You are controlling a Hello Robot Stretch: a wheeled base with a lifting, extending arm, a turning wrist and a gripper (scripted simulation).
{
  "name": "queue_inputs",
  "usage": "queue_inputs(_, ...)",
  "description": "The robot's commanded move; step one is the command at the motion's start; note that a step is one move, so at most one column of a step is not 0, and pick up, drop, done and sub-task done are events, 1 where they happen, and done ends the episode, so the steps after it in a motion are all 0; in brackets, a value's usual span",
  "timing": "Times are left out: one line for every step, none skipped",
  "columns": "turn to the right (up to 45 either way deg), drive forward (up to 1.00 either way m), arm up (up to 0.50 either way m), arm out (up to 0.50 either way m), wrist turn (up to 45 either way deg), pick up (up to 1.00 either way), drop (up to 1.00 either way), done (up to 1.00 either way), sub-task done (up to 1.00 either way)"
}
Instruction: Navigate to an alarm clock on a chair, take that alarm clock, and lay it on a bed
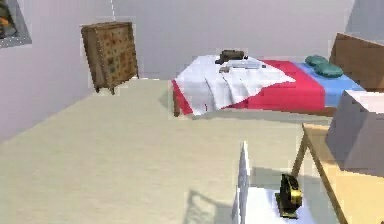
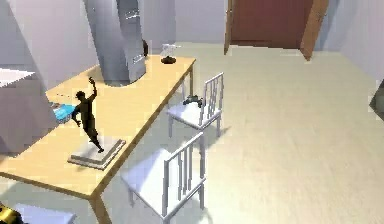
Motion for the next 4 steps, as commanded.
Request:
queue_inputs(-45.0, 0.0, 0.0, 0.0, 0.0, 0.0, 0.0, 0.0, 0.0)
queue_inputs(-9.0, 0.0, 0.0, 0.0, 0.0, 0.0, 0.0, 0.0, 0.0)
queue_inputs(45.0, 0.0, 0.0, 0.0, 0.0, 0.0, 0.0, 0.0, 0.0)
queue_inputs(45.0, 0.0, 0.0, 0.0, 0.0, 0.0, 0.0, 0.0, 0.0)
